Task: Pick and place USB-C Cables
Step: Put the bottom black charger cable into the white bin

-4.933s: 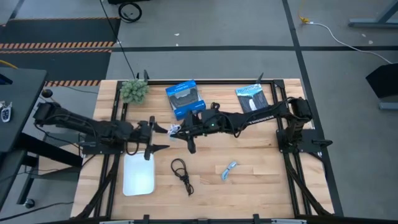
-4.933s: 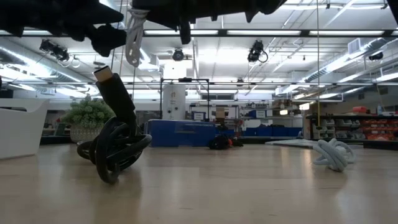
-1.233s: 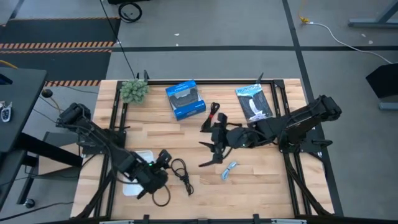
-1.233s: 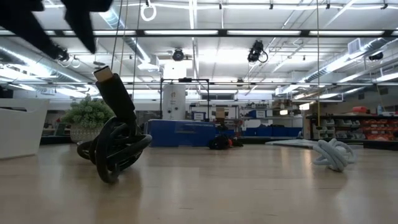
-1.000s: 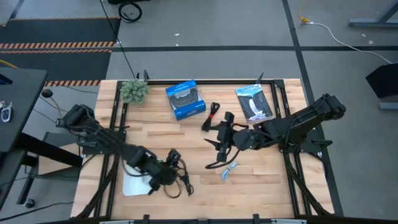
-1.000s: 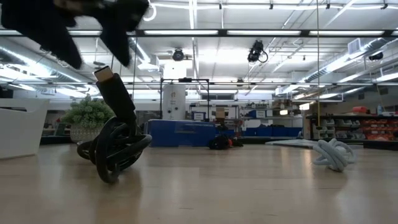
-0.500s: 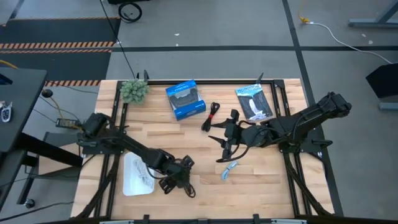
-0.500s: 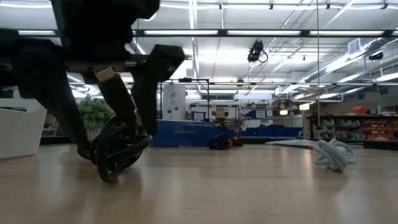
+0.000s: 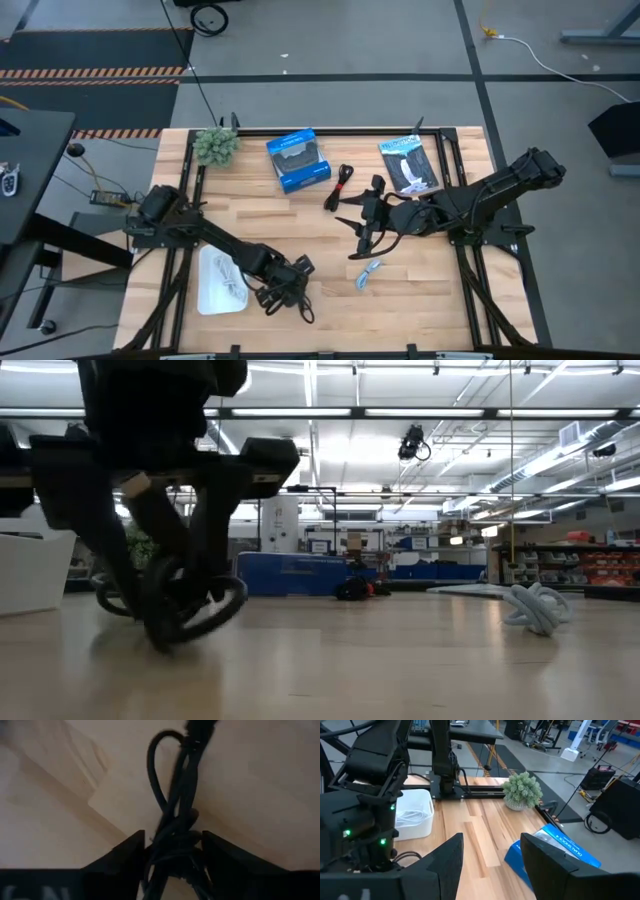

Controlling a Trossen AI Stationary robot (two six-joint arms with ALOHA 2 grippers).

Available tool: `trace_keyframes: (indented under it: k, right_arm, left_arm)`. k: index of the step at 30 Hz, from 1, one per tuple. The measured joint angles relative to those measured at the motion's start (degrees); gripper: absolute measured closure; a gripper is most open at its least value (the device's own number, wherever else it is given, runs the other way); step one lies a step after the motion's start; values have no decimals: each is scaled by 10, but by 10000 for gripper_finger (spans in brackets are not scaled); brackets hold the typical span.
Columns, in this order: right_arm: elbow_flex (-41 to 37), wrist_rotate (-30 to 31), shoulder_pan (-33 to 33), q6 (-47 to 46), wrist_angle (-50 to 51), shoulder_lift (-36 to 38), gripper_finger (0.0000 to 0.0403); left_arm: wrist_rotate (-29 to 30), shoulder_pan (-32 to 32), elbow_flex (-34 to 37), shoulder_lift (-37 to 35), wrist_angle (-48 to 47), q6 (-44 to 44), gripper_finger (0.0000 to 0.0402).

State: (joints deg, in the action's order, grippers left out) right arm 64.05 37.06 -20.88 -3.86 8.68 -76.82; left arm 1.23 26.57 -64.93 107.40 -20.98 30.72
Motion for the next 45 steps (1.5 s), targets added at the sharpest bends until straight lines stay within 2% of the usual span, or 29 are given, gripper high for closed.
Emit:
trace_keyframes:
  k: [4, 8, 13, 19, 22, 27, 31, 37, 40, 45]
  right_arm:
    - [0, 0, 0, 0, -1, 0, 199]
    - [0, 0, 0, 9, -10, 0, 199]
    - [0, 0, 0, 16, -11, 0, 199]
    - [0, -16, 0, 27, -12, 0, 199]
    - [0, -25, 0, 29, -13, 0, 199]
    - [0, -27, 0, 30, -15, 0, 199]
    - [0, -29, 1, 40, -33, 0, 199]
    - [0, -51, 9, 41, -44, 0, 199]
    - [0, -53, 10, 38, -42, 0, 199]
    - [-2, -53, 9, 32, -41, 0, 199]
  left_arm:
    - [4, 5, -1, -21, -14, -12, 269]
    - [36, 18, -1, -67, -28, -34, 276]
    - [65, 49, -1, -165, -107, -72, 280]
    - [69, 75, -1, -279, -235, -238, 281]
    - [104, 106, 12, -327, -264, -307, 281]
    - [169, 180, 67, -378, -279, -374, 281]
    - [203, 233, 100, -388, -316, -368, 281]
    - [181, 264, 160, -387, -334, -311, 276]
    - [180, 267, 179, -385, -332, -315, 251]
    - [181, 267, 163, -362, -330, -281, 187]
